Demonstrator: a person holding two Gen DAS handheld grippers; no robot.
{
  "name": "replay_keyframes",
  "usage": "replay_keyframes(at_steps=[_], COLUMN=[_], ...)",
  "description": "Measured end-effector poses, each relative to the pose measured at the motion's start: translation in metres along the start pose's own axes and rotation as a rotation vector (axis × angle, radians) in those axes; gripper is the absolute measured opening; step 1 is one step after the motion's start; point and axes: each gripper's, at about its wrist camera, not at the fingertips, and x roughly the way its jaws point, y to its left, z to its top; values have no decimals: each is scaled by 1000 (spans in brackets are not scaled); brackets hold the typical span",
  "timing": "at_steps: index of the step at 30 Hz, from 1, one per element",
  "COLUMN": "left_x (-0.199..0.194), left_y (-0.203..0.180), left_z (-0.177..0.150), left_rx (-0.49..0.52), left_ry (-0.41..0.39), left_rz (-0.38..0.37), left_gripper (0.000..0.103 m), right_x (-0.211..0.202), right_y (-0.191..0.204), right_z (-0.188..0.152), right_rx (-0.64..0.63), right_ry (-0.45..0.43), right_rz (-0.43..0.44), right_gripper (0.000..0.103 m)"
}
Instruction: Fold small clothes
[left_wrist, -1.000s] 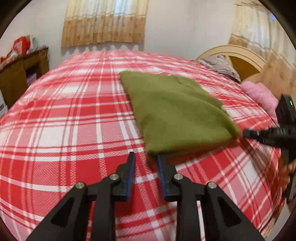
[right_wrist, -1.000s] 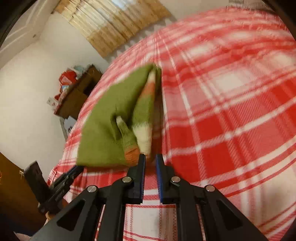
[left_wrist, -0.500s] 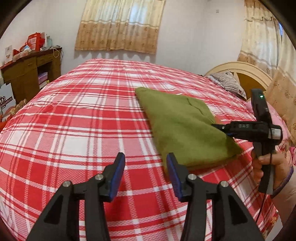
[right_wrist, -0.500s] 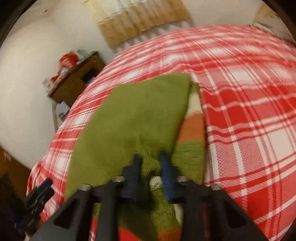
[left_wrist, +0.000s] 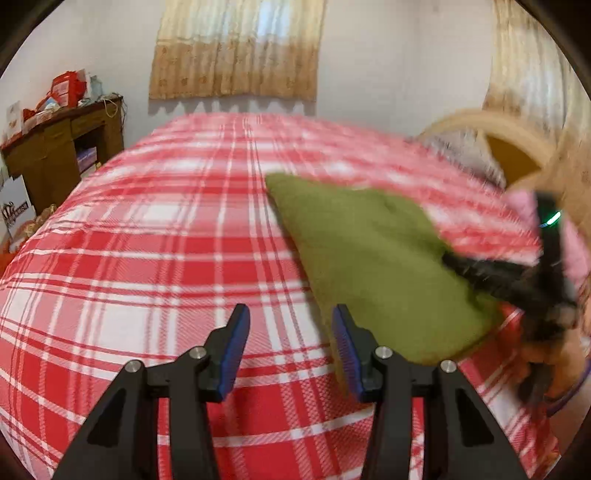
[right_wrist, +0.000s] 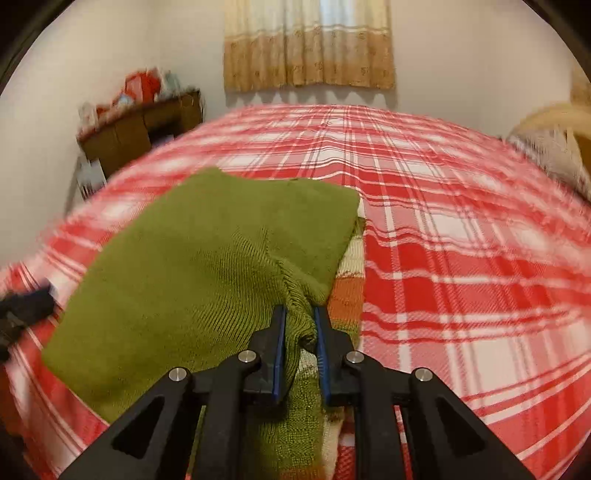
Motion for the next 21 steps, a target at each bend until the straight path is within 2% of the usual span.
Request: replay_keyframes(at_steps=[2,3,5,7,10,12,15,18,21], left_x=[21,24,22,22,22,25,28,25,23], left_y=[-9,-10,-11,-11,-10,-7,-5,-8,-12], left_z=[-6,-8,-10,-10,-10,-10,-13,-14,-13], left_rx=[19,24,30,48,54,47,33,27,46], left_ry=[82,80,64,71,84,98,119,120,121], left_rz=[47,65,75,91,110,122,134,136,157], left_gripper=[49,49,49,50,50,50,50,49,49], right_x=[-2,-4,-9,-14,-25,-40,-65,-81,-71], right_y=[-15,-18,-19,-23,-39,-36,-17,7,33], right_z=[-2,-3,-7,-10,-18,-23,-21,-10,8], right_rx=[110,122,103,121,261,282,232,173,92], right_ry=[28,35,37,37,35,0,-80,-151,-147], right_rz=[72,83,59,63,113,87,3,20,54], right_gripper=[17,18,33,37,37,37,35,34,34])
